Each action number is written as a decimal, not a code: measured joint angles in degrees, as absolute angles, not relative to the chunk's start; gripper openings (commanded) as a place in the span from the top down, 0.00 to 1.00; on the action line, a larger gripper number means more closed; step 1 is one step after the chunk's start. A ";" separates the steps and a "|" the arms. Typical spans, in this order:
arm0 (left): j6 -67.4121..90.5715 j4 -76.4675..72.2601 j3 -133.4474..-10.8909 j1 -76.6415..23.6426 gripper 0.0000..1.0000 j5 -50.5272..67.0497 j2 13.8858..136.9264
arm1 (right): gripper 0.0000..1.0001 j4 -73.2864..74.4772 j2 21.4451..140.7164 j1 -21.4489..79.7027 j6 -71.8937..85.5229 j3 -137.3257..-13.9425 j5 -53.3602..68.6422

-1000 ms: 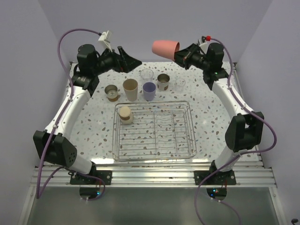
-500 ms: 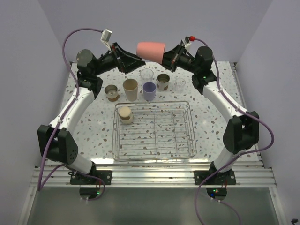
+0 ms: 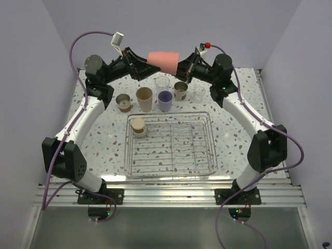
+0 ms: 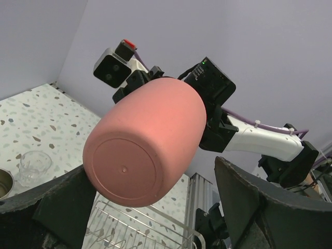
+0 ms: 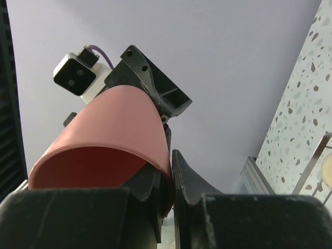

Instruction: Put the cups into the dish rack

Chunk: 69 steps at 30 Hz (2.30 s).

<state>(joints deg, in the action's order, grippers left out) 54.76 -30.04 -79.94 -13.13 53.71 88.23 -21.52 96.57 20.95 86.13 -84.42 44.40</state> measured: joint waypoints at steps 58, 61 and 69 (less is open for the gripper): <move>12.99 25.93 -76.12 -30.11 1.00 16.43 78.39 | 0.44 47.81 85.54 8.62 36.38 -88.97 23.86; 10.87 28.53 -74.19 -31.94 1.00 11.25 78.39 | 0.44 48.93 84.71 8.62 35.90 -88.60 23.38; 8.75 29.30 -68.29 -32.91 1.00 5.19 78.41 | 0.44 51.68 81.34 8.62 34.54 -87.46 22.22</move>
